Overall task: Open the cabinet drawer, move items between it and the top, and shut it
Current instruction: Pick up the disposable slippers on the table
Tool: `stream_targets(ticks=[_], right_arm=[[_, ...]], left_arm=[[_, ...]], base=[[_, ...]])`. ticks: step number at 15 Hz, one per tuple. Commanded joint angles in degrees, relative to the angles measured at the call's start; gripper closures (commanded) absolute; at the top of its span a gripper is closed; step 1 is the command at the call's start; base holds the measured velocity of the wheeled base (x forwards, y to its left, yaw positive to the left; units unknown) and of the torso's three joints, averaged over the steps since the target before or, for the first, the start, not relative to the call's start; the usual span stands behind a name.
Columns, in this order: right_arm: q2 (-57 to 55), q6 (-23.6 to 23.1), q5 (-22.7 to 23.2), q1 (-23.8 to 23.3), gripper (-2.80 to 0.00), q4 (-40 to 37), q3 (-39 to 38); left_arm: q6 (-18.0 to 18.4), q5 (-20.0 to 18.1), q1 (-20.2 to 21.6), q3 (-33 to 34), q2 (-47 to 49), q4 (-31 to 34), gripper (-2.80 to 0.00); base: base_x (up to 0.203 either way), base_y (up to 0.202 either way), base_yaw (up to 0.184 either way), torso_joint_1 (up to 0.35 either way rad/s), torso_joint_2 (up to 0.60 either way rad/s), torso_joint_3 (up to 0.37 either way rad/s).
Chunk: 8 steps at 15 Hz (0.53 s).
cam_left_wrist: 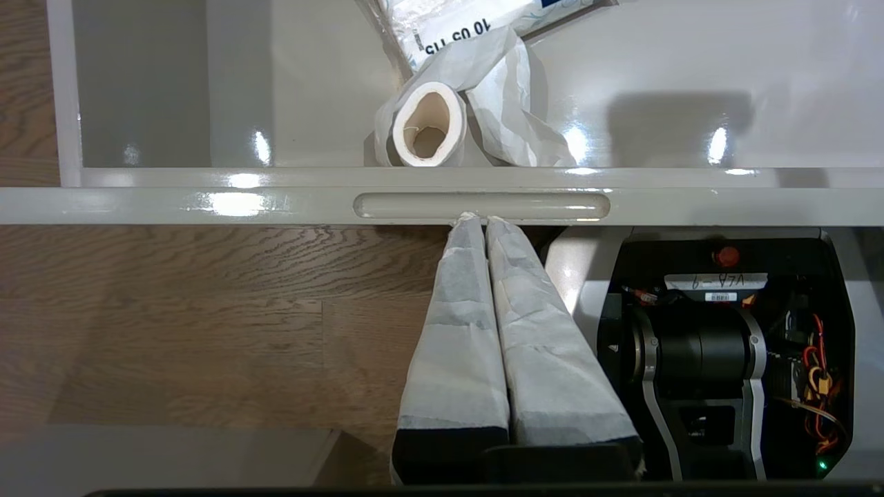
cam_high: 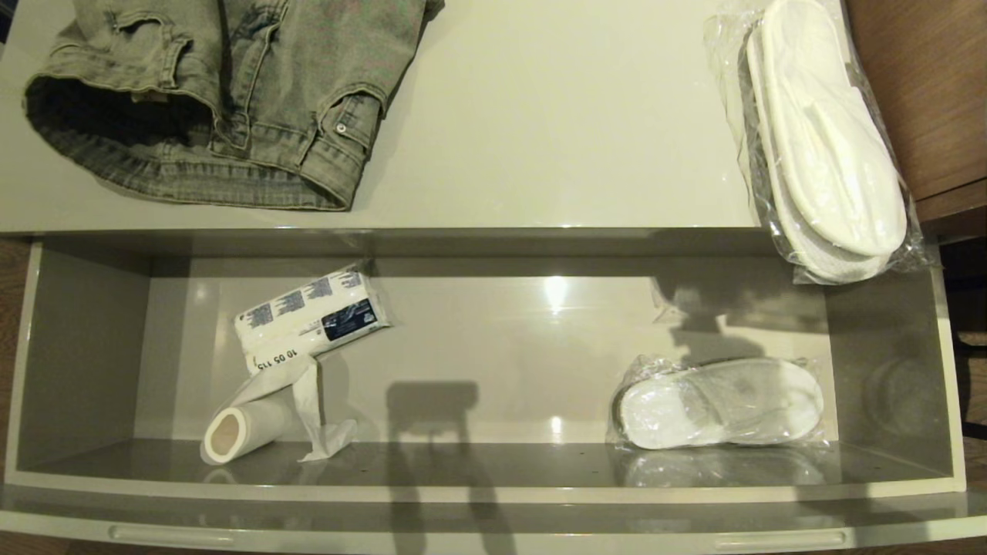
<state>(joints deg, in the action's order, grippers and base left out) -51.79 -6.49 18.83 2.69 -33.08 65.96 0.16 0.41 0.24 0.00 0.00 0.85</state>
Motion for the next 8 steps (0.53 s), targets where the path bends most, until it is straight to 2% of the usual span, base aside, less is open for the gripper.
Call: stream_targets(ticks=[1, 2, 5, 8], right_arm=[[-12.4, -1.3, -1.9, 4.2, 0.0, 5.8, -1.6], [-12.9, -1.8, -2.7, 4.7, 0.0, 6.9, -2.0], [-20.6, -1.6, -6.1, 5.7, 0.0, 18.9, -2.9], [-25.2, 0.1, -19.8, 10.6, 0.0, 35.1, -5.5]], left_arm=[[0.0, 0.0, 0.0, 0.0, 0.1, 0.0, 0.0], [-0.1, 0.0, 0.0, 0.0, 0.1, 0.0, 0.0], [-0.1, 0.0, 0.0, 0.0, 0.1, 0.0, 0.0], [-0.1, 0.0, 0.0, 0.0, 0.1, 0.0, 0.0]], base=[[0.0, 0.0, 0.0, 0.0, 0.0, 0.0], [0.0, 0.0, 0.0, 0.0, 0.0, 0.0], [0.0, 0.0, 0.0, 0.0, 0.0, 0.0], [0.0, 0.0, 0.0, 0.0, 0.0, 0.0]])
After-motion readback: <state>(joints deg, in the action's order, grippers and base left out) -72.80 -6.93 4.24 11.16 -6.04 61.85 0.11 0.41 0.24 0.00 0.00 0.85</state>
